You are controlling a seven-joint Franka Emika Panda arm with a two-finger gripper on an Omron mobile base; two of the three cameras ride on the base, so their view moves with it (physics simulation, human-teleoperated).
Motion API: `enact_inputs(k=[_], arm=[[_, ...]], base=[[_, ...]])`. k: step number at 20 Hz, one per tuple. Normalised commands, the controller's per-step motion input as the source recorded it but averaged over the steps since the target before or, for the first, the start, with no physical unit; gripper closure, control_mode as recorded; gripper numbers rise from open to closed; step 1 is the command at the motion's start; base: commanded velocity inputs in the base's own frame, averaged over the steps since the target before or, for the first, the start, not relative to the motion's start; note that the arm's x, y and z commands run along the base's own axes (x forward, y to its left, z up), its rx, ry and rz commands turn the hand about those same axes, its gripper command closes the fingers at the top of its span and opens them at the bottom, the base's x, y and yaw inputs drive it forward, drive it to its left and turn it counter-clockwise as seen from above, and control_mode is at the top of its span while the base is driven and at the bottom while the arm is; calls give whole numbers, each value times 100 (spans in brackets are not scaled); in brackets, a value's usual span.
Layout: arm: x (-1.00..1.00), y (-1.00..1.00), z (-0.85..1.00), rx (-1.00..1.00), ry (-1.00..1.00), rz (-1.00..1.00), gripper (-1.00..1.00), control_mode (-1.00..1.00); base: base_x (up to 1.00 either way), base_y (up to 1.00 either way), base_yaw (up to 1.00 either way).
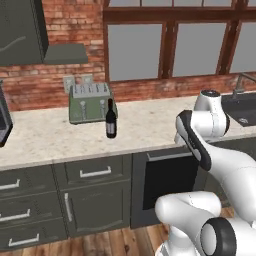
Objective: There is a wine glass and glass cup on the dining counter. Place the wine bottle next to the wine glass and the juice bottle next to the glass cup.
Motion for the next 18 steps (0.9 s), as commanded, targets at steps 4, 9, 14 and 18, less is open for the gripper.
enact_inputs(k=[4,9,14,18], arm=[[0,0,0,0,0,0,-100,100],[0,0,0,0,0,0,-100,100],[0,0,0,0,0,0,-100,100],[0,0,0,0,0,0,-100,100]], base=[[67,42,0],[70,32,0],[63,16,0],[59,4,0]])
